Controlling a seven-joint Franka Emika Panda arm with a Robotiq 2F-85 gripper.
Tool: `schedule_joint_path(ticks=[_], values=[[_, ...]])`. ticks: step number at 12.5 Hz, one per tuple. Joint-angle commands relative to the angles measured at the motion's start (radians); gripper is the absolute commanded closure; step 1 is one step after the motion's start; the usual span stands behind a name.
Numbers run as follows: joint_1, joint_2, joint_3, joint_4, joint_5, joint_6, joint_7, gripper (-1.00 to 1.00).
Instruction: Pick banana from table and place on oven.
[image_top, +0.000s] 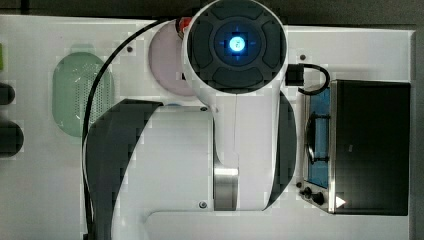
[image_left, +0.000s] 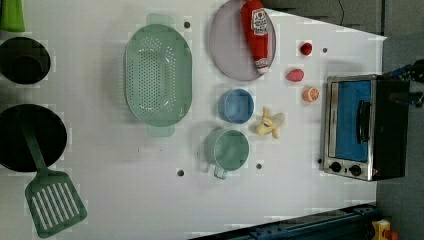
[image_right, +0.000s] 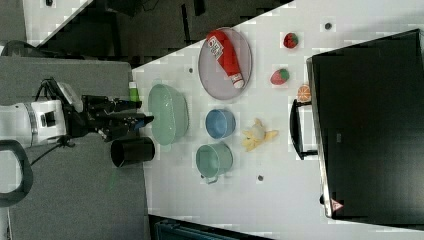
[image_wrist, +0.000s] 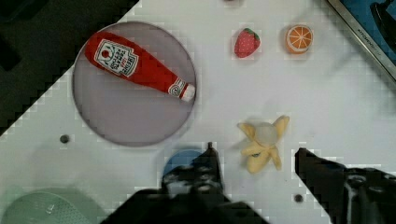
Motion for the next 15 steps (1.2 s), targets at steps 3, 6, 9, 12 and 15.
schedule_joint_path(ticks=[3,6,9,12,15], values=[[-0.043,-0.466,-0.034,-0.326,-0.009,-0.176,0.074,-0.99],[-0.041,-0.443,-0.032,-0.332,-0.009,-0.168,0.074,-1.0],[-0.039,-0.346,-0.032,-0.346,-0.009,-0.11,0.074,-1.0],[-0.039,-0.198,-0.032,-0.358,-0.009,0.026,0.074,-1.0],[-0.038,-0.049,-0.031,-0.37,-0.009,0.161,0.072,-1.0]])
